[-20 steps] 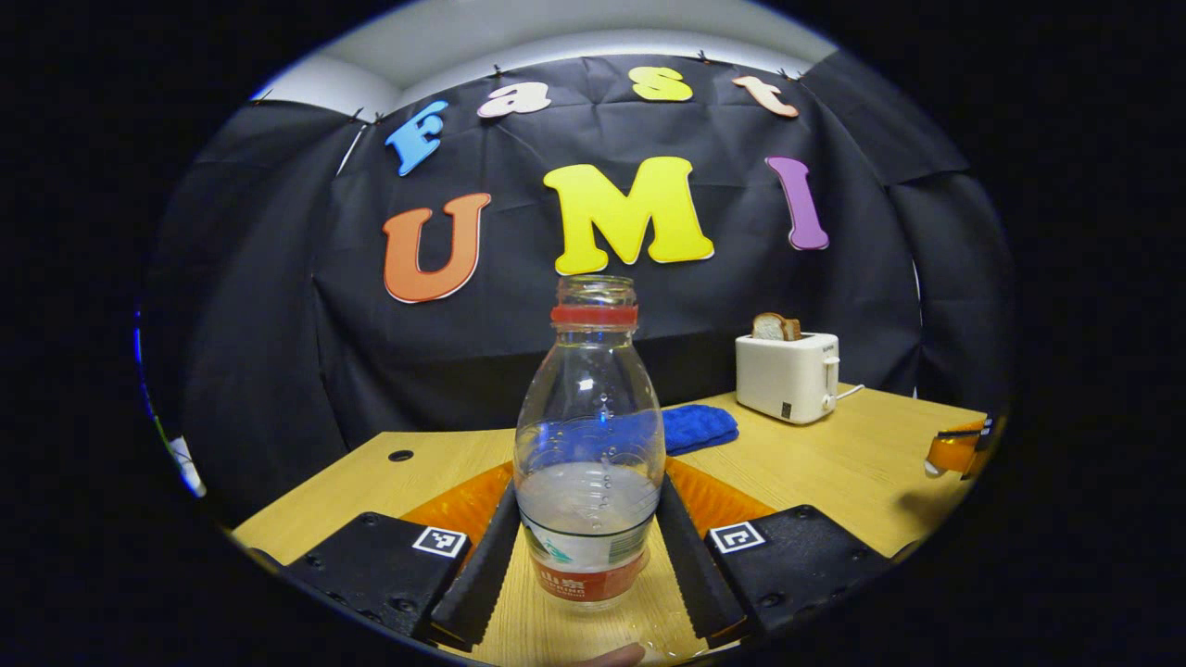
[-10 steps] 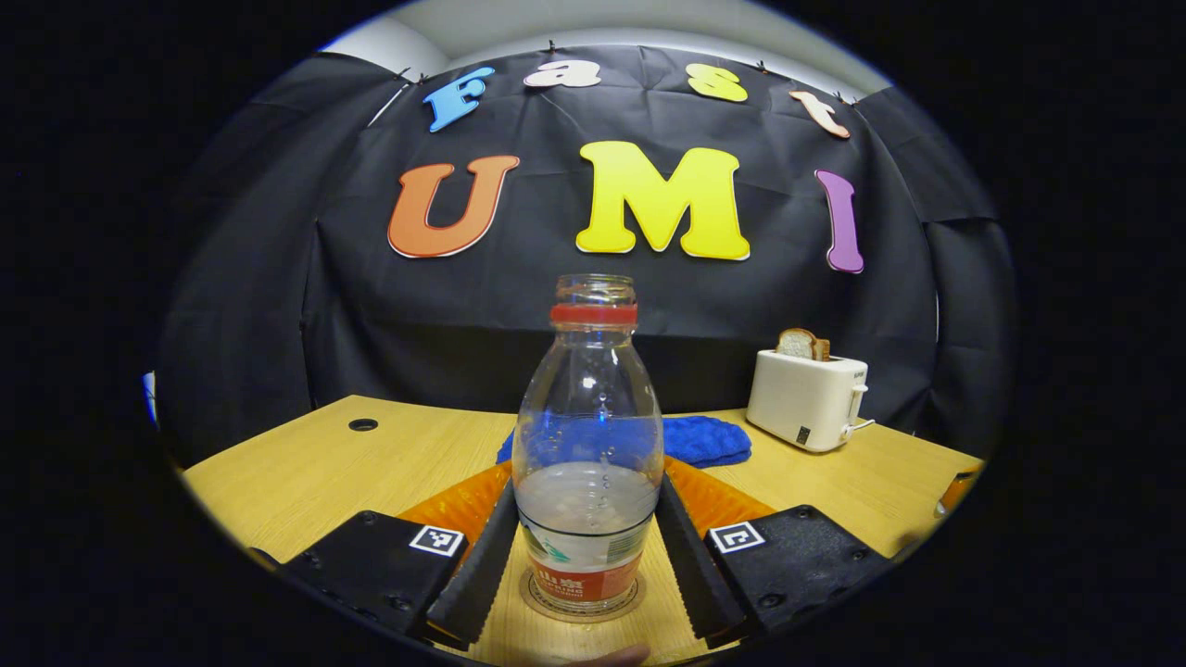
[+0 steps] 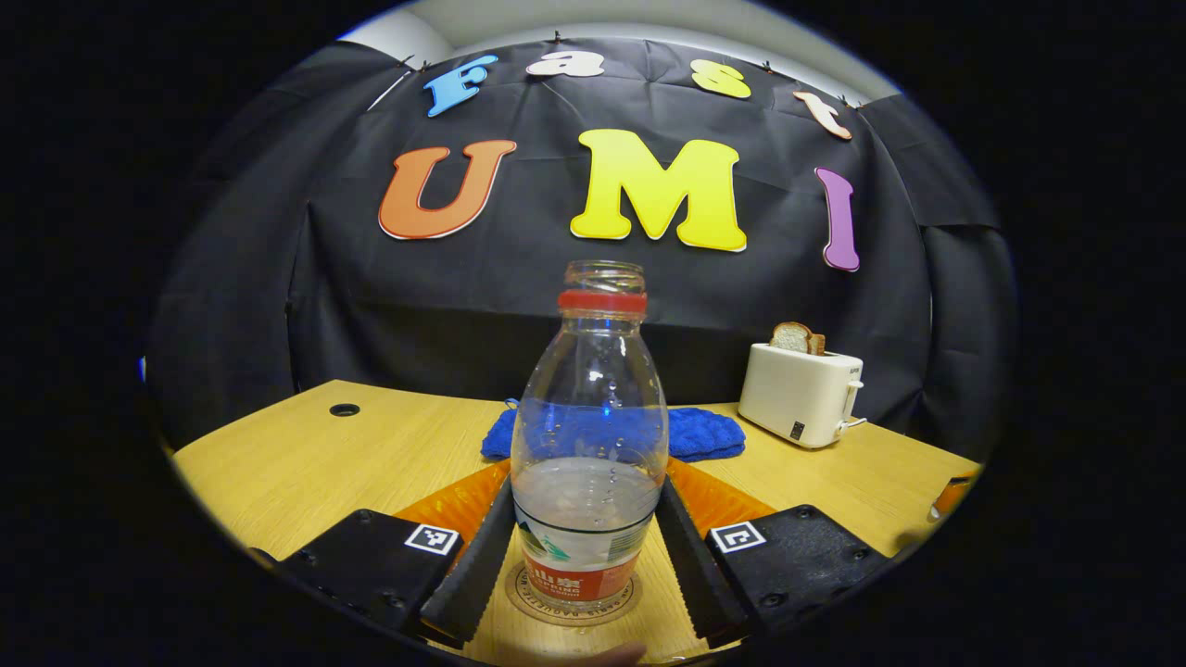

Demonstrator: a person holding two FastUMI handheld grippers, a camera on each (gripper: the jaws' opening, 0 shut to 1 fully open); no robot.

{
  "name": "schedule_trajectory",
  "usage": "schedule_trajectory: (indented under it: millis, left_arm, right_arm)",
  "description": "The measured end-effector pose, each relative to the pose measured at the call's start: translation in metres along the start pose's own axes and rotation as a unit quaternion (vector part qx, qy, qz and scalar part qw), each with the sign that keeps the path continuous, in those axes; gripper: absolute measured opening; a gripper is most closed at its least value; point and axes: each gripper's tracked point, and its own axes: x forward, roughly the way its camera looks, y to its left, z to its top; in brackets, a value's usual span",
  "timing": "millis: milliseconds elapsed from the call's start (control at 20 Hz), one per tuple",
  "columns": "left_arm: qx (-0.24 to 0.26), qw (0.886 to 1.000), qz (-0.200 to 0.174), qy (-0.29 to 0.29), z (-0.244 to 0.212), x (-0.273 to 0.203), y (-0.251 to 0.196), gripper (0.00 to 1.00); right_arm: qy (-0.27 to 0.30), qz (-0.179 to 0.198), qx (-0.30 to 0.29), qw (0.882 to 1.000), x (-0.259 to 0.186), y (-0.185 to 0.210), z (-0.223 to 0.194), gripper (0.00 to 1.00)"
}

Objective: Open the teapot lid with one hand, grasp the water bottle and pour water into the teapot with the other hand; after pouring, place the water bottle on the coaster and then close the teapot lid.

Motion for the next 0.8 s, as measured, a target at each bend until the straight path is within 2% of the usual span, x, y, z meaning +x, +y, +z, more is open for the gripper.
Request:
schedule_trajectory:
  millis: [300,600,800]
  left_arm:
    - [-0.001,1.0,-0.006,0.007,-0.001,-0.003,0.003,0.86]
    - [-0.001,0.999,-0.036,0.016,-0.012,-0.009,-0.001,0.89]
    - [0.001,0.999,-0.037,0.02,-0.016,-0.02,0.0,0.89]
  right_arm:
    - [0.0,0.004,-0.007,1.0,-0.003,0.009,0.001,0.01]
    - [-0.008,0.01,-0.014,1.0,-0.01,0.018,0.009,0.01]
    - [-0.012,0.014,-0.018,1.0,-0.015,0.024,0.013,0.01]
